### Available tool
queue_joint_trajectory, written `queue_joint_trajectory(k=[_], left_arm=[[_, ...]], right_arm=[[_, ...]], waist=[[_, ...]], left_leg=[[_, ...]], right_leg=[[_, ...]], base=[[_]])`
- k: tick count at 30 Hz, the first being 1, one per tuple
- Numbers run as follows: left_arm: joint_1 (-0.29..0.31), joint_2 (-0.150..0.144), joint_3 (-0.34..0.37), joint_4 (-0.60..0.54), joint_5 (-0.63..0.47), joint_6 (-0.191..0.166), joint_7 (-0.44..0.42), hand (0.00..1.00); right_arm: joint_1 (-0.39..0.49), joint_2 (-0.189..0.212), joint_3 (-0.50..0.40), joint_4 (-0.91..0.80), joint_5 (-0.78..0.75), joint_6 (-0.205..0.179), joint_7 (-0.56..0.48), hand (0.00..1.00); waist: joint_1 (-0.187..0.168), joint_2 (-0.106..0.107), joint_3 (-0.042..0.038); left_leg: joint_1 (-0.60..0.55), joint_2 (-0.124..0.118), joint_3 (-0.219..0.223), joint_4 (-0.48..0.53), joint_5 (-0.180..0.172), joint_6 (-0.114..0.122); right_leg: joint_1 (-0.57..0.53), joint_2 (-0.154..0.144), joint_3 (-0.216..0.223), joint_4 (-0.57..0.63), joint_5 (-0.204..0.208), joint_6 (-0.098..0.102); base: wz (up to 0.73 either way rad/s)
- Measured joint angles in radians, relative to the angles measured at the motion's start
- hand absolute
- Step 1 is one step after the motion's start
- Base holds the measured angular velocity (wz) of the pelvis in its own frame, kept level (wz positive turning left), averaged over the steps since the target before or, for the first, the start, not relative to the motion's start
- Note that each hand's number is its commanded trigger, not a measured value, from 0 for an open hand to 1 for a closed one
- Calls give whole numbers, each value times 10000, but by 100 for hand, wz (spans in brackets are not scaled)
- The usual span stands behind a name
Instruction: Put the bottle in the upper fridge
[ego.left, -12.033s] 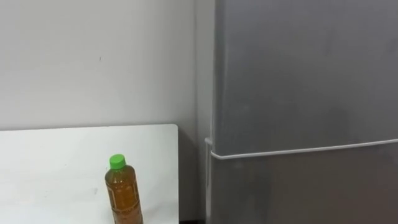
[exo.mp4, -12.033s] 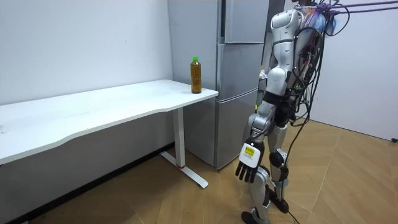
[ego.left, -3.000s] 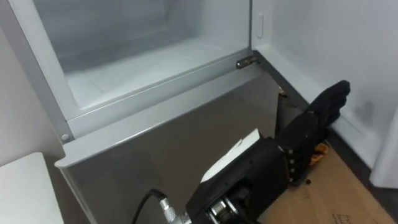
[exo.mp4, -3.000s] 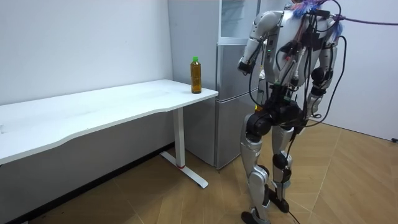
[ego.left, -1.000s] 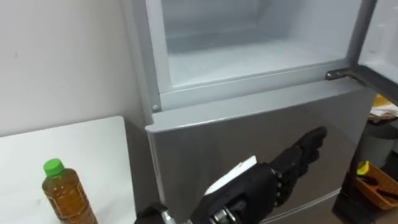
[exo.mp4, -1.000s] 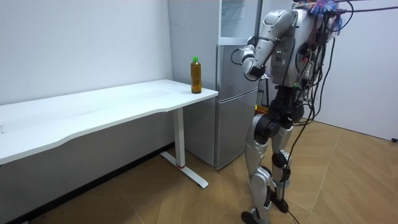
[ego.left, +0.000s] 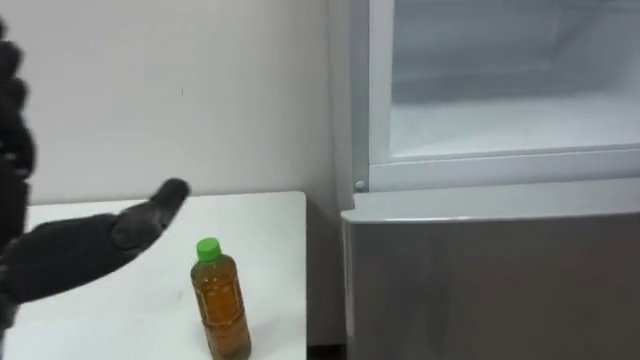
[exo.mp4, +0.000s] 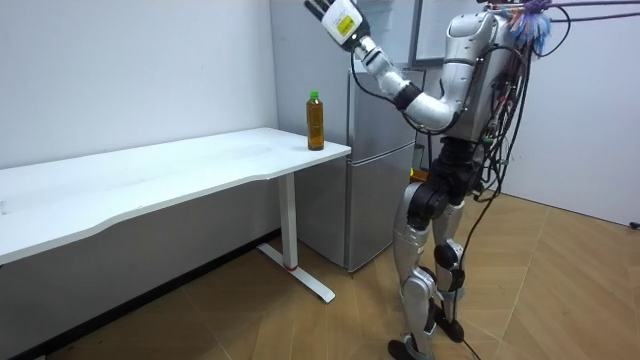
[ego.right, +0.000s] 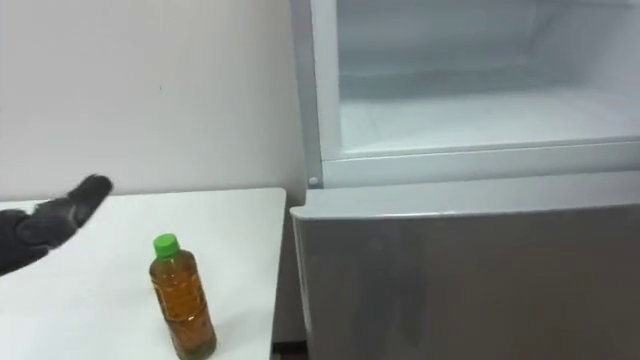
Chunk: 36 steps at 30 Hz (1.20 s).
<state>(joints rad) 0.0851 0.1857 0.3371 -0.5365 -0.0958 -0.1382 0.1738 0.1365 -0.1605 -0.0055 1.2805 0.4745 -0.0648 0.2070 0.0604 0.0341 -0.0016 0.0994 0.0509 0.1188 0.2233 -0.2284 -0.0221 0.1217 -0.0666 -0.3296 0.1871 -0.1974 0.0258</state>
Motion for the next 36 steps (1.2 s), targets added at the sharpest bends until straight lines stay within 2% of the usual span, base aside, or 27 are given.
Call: queue_joint_trajectory(k=[2,5,6,8,12,13,14,15,16,18,20,26,30,33,36], left_arm=[[783,-198,316,316,-100,-2,386,0],[1305,-208,491,1412,-346,-9,813,0],[1618,-209,524,1908,-499,-18,1022,0],[1964,-271,512,2719,-502,31,1287,0],[2360,-440,483,4352,-553,6,1664,0],[2553,-482,385,4906,-702,3,1730,0],[2695,-487,196,5603,-700,-46,1820,0],[2769,-487,99,5968,-705,-46,1837,0],[2852,-522,-94,6651,-764,-42,1865,0],[2866,-596,-338,7388,-1128,-44,1854,0],[2841,-591,-615,8676,-1316,-155,1677,0],[2764,-584,-1757,11770,-1387,-140,1389,0],[2693,-583,-1950,13431,-1232,-141,1132,0],[2704,-546,-1953,14220,-679,-134,935,0],[2631,-543,-1958,14865,-266,18,729,0]], right_arm=[[123,-11,-275,-61,2,-2,-11,0],[242,-10,-366,-248,-91,17,-88,0],[302,-21,-376,-325,-106,8,-88,0],[324,-29,-389,-333,-144,26,-79,0],[554,-46,-412,-511,-129,50,-54,0],[607,-44,-416,-530,-89,50,-8,0],[637,-45,-503,-514,-99,66,57,0],[639,-45,-574,-513,-102,91,86,0],[625,-50,-657,-512,-130,99,148,0],[620,-49,-672,-511,-139,112,251,0],[635,-66,-672,-520,-181,118,402,0],[798,-61,-585,-803,-252,134,417,0],[783,-75,-575,-803,-430,125,332,0],[750,-68,-575,-800,-424,114,339,0],[692,-67,-547,-731,-424,132,355,0]], waist=[[23,9,-1],[223,-32,30],[221,-1,4],[153,16,-3],[260,-54,10],[221,-16,35],[226,-42,26],[226,-104,52],[207,-89,26],[241,-176,-2],[253,-262,2],[181,-276,35],[148,-278,63],[14,-287,69],[-34,-304,72]], left_leg=[[-3,-29,-118,23,-1,0],[19,-45,-128,24,-1,1],[24,-51,-130,12,-1,1],[-10,-67,-179,24,-1,1],[25,-79,-207,-25,-3,2],[86,-90,-232,-50,-3,2],[152,-98,-253,-113,-3,2],[158,-103,-256,-127,-3,2],[156,-104,-255,-127,-4,2],[171,-101,-259,-127,-3,2],[190,-102,-251,-149,-4,3],[214,-87,-172,-195,-15,-3],[149,-71,-83,-251,-36,-14],[147,-75,-90,-236,-65,-5],[162,-78,-87,-246,-71,-3]], right_leg=[[-2,-23,-59,1,-13,13],[-2,-42,-59,38,-22,18],[5,-47,-56,31,-25,22],[15,-58,-117,25,-33,36],[120,-62,-147,5,-40,47],[180,-66,-151,-8,-48,56],[217,-69,-171,-8,-62,63],[214,-74,-181,-5,-68,68],[201,-75,-182,1,-69,67],[169,-74,-193,10,-68,66],[236,-73,-193,-4,-66,66],[189,-58,-102,16,-65,66],[21,-48,17,68,-70,58],[59,-43,-9,11,-62,66],[68,-40,-11,-8,-62,68]], base=[[10],[2],[0],[9],[4],[5],[5],[0],[0],[0],[0],[-3],[-9],[0],[0]])
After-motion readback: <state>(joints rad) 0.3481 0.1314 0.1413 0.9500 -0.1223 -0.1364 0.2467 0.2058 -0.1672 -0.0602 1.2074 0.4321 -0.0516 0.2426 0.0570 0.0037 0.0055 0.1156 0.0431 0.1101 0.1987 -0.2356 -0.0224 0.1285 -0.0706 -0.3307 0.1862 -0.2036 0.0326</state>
